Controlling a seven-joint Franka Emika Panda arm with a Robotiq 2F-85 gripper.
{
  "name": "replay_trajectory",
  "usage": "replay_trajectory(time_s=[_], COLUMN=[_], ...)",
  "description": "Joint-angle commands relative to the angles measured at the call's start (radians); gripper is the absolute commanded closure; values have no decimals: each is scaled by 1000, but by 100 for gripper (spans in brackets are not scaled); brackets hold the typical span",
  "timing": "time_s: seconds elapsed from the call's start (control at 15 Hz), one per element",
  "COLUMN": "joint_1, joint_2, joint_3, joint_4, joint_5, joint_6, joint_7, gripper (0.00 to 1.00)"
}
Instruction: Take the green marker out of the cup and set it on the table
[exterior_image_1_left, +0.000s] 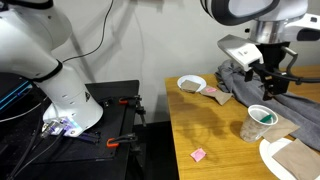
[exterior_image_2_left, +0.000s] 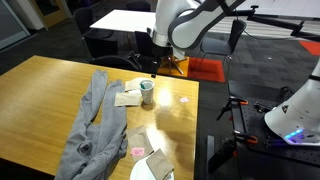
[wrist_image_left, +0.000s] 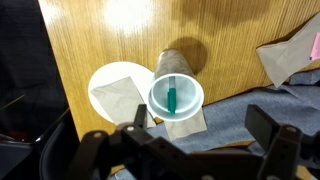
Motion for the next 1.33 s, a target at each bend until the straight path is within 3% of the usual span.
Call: replay_trajectory(time_s=[0.0,0.53,0.87,0.93,1.0,1.27], joint_1=[14,35,38,40,38,32], joint_2=[16,97,147,159,169,217], joint_3=[-10,-21,-30,-32,-30,-24], joint_4=[10,55,104,115,125,159], joint_5=[-16,-43,-64,-71,-73,-64], joint_6=[11,29,41,46,48,69], joint_7=[32,79,81,83,81,77], gripper=[0,0,22,20,27,31])
